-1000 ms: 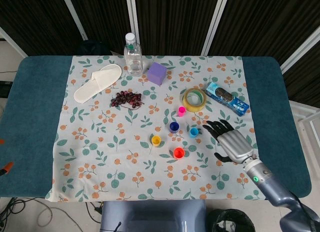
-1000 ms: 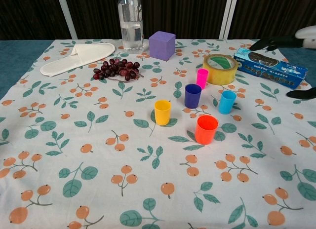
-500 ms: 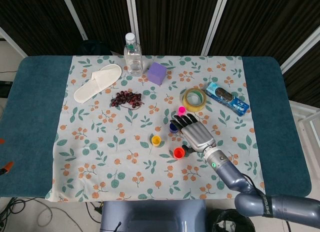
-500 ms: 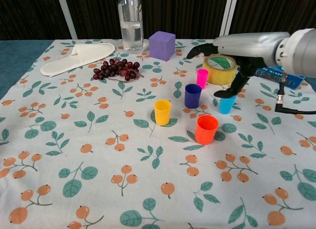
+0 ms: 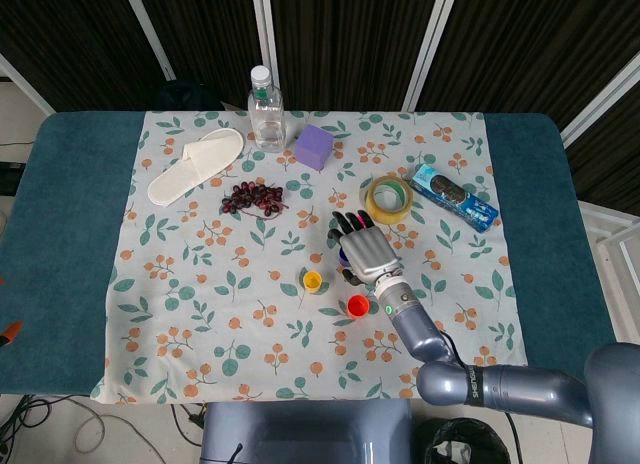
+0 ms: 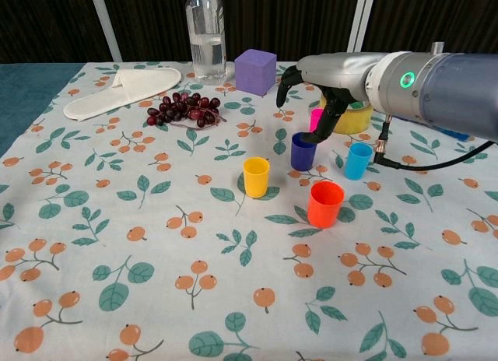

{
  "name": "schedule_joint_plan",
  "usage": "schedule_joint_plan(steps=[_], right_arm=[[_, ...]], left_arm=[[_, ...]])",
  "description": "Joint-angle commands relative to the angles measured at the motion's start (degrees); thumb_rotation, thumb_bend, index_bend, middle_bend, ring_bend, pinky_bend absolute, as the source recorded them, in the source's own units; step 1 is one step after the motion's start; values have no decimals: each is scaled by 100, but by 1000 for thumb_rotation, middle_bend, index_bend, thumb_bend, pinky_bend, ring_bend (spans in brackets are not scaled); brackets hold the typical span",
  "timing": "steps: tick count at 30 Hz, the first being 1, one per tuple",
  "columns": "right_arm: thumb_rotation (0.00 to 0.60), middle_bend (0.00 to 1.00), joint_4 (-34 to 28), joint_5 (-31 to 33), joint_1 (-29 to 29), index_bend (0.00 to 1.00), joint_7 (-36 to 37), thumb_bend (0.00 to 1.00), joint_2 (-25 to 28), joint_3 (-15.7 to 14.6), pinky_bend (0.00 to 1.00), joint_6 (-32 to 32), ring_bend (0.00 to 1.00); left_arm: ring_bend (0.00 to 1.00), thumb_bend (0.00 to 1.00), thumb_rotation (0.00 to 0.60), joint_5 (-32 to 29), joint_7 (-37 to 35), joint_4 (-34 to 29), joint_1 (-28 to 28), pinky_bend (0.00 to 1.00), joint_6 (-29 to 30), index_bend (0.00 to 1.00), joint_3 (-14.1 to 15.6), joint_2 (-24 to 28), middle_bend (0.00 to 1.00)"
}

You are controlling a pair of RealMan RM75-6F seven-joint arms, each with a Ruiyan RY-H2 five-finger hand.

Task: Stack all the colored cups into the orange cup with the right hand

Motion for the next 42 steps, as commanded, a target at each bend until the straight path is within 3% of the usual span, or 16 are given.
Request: schedule_joint_plan(steps=[1,26,42], right_arm=[[600,0,226,135,120,265,-74,393,-167,-30,2,66,75],[600,0,1173,250,286,356,224,393,-698,-235,11,63,93],[600,0,1378,306,303,378,287,394,-775,-303,16,-72,93]], left_arm=[[878,116,600,-18,-42,13,6,781,-1,365,-10,15,974],[878,116,600,-65,-82,10,-2,781,-52,365,-22,39,974],[878,116,600,-94,-66,18,-12,781,-81,365,-28,35,974]])
